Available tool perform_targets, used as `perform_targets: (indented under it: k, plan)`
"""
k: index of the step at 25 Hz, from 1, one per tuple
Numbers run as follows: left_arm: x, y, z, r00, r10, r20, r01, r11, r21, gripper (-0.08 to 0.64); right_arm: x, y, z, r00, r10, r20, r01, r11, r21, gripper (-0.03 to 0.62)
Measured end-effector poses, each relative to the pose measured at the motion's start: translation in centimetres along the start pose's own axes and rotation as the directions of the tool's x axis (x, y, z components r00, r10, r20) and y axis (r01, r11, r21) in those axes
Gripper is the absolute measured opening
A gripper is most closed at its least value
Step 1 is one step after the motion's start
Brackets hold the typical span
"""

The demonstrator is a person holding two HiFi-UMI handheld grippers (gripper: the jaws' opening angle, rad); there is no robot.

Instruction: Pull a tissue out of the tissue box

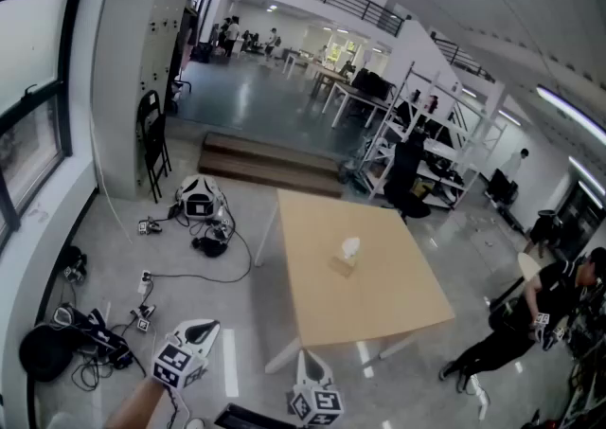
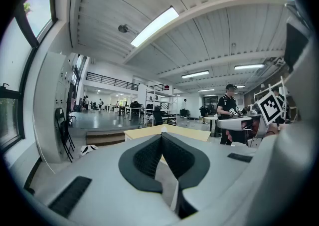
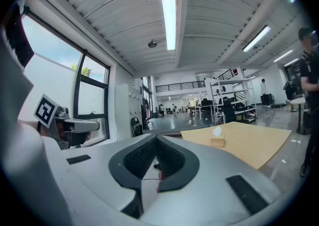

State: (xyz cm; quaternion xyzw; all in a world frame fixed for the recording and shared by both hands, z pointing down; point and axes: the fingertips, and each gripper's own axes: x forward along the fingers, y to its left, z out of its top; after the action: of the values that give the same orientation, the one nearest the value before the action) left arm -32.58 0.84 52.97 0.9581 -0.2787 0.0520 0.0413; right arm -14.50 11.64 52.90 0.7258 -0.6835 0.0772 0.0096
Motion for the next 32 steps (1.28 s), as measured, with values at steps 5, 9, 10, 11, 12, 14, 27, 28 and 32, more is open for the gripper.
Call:
perform_targets:
  k: [5,9,10,11,12,14,27,28,32]
  plan:
    - [0.0,0.3,-0.1,1.000,-0.002,-0.002,0.002,1.000,0.004,0.006,0.2,0.3,0.1,1.000,0.007,0.011,-0.007,1.000,0.016,0.000]
    - [-0.3,0.4,-0.3,1.000,0.001,-0.006,-0.001,1.000,-0.001,0.006,0.2,0.5,0.3,1.000,0.003,0.020,-0.004,1.000,0.025,0.000]
    - [-0.4,0.6,-0.3,1.000,0.003,-0.006,-0.003,1.000,-0.001,0.006,0.3,0.6,0.3,1.000,0.005,0.016,-0.005,1.000,0.015,0.000]
    - [-0.5,0.7,-0.4,1.000,0.006,-0.006,-0.006,1.000,0.000,0.006,0.3,0.8,0.2,1.000,0.006,0.012,-0.006,1.000,0.007,0.000]
    - [-0.6,0.8,-0.4,1.000,0.008,-0.007,-0.008,1.000,0.001,0.006,0.3,0.9,0.1,1.000,0.005,0.009,-0.005,1.000,0.005,0.000]
    - [-0.7,1.0,-0.5,1.000,0.010,-0.007,-0.010,1.000,0.001,0.006,0.3,1.0,-0.1,1.000,0.001,0.006,-0.001,1.000,0.008,0.000]
    - [-0.3,2.2,-0.5,0.999,-0.039,-0.004,0.039,0.999,0.008,0.006,0.7,2.1,-0.1,0.999,-0.047,0.010,0.047,0.999,-0.005,0.000]
    - [-0.3,2.3,-0.4,0.999,-0.043,-0.002,0.043,0.999,0.011,0.006,0.7,2.2,-0.1,0.999,-0.052,0.011,0.052,0.999,-0.007,0.000]
    - [-0.3,2.7,-0.1,0.998,-0.064,0.003,0.064,0.998,0.017,0.006,0.7,2.8,0.1,0.997,-0.074,0.017,0.074,0.997,-0.007,0.000]
